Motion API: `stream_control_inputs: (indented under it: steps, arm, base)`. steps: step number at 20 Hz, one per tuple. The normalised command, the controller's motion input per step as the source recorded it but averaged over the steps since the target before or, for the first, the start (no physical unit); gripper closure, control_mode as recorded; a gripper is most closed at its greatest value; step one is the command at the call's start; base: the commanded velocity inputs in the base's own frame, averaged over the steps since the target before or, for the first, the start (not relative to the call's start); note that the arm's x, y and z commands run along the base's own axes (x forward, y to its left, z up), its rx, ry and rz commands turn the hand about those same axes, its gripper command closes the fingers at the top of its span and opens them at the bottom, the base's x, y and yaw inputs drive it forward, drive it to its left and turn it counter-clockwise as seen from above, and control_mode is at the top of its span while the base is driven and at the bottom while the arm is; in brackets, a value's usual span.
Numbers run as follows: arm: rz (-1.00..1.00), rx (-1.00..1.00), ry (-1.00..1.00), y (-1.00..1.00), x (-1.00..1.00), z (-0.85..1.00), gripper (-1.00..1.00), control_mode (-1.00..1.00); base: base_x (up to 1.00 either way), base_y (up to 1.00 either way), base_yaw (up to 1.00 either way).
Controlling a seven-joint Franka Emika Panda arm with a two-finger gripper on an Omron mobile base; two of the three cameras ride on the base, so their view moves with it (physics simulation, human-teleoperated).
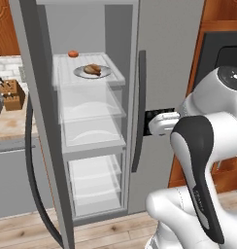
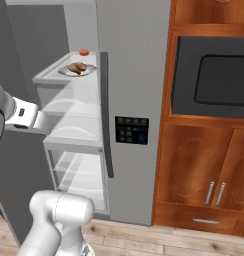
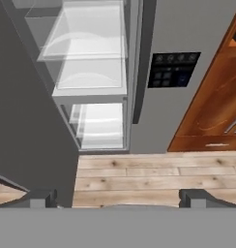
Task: Retrieve the chicken drumstick from the fridge and place it on the saucepan with marinade on the stove.
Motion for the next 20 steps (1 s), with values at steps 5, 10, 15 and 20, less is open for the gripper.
stream_control_inputs:
  steps: [5,10,15,20]
  arm:
    - [0.00,0.00,0.00,0.00,0.00,0.00,-1.00,1.00]
    - [0.00,0.00,0.00,0.00,0.00,0.00,-1.00,1.00]
    - [0.00,0.00,0.00,0.00,0.00,0.00,-1.00,1.00]
    - [0.00,0.00,0.00,0.00,0.00,0.00,-1.00,1.00]
  base:
    - [0.54,0.22,0.00]
    - [0.55,0.31,0.00]
    - [0.46,0.37,0.00]
    - [0.34,0.33,0.00]
